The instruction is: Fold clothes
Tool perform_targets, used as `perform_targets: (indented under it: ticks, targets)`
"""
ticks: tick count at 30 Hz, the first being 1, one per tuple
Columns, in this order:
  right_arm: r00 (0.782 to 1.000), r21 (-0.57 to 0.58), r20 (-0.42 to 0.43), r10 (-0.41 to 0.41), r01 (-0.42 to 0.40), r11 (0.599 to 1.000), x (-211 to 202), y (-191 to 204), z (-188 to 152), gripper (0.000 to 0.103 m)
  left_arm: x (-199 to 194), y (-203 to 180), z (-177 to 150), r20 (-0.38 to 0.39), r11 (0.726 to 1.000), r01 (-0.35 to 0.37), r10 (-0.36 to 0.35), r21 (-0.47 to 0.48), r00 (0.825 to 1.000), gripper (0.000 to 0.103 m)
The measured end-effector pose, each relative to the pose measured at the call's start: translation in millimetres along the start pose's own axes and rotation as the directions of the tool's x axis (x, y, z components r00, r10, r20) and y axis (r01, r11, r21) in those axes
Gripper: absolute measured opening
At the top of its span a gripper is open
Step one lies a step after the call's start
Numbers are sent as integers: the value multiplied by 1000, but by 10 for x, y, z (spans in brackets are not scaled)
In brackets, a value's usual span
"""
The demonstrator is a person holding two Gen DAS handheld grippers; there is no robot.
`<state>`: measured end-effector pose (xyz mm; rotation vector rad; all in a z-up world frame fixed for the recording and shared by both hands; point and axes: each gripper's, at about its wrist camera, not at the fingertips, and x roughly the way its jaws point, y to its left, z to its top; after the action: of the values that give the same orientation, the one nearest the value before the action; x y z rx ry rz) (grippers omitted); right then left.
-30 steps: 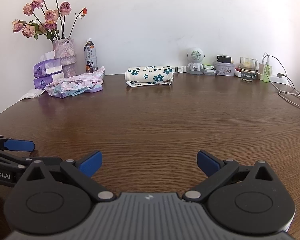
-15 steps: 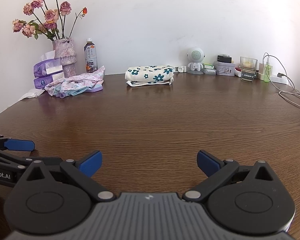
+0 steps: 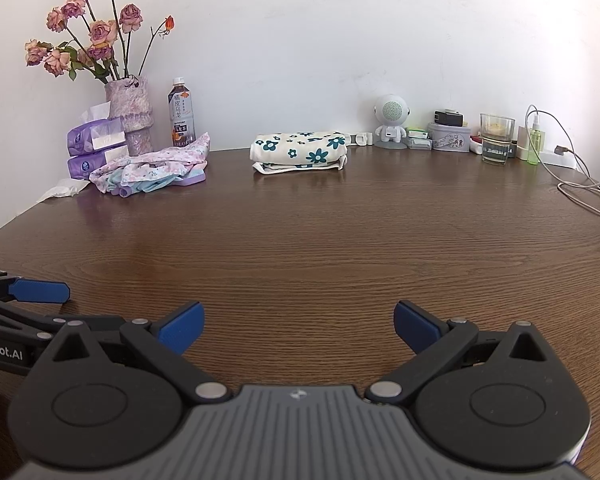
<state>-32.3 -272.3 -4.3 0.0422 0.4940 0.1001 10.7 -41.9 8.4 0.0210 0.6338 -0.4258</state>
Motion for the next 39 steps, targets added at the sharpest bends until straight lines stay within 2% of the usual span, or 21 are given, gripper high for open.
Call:
perform_targets:
  ticks: [39]
  targets:
    - [1000, 8, 2, 5, -5, 1000, -3, -15, -11, 103, 0, 2, -1, 1, 1000, 0, 0, 1, 1000, 103]
